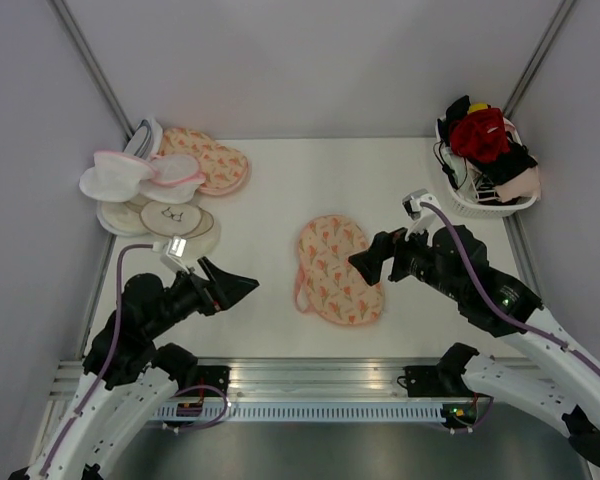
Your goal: Unzip the laundry bag and remove the bra
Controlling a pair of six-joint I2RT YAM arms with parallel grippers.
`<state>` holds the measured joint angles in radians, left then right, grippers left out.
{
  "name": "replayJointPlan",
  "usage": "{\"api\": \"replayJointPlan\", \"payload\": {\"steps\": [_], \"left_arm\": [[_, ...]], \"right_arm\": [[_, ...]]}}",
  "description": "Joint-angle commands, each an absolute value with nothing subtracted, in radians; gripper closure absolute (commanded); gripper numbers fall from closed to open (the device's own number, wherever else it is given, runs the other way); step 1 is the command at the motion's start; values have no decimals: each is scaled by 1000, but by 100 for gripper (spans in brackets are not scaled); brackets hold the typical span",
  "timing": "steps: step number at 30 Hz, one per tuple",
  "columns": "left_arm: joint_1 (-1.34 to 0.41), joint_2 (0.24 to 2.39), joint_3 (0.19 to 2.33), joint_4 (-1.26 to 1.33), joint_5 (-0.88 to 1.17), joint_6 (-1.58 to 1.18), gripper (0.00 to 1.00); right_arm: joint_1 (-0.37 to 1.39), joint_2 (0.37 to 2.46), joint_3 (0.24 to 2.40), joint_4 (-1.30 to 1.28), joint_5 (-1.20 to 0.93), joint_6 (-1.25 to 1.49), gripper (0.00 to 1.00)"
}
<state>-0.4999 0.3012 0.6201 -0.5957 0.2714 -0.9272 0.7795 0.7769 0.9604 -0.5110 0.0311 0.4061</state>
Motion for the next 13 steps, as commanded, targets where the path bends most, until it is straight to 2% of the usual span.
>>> {"api": "replayJointPlan", "payload": {"steps": [1, 13], "left_arm": [[-502, 353, 712, -563, 244, -799, 0], [-502, 436, 865, -568, 296, -620, 0]], "right_arm": [[781, 752, 1003, -600, 90, 405, 2], [781, 752, 1042, -568, 89, 383, 2]]}}
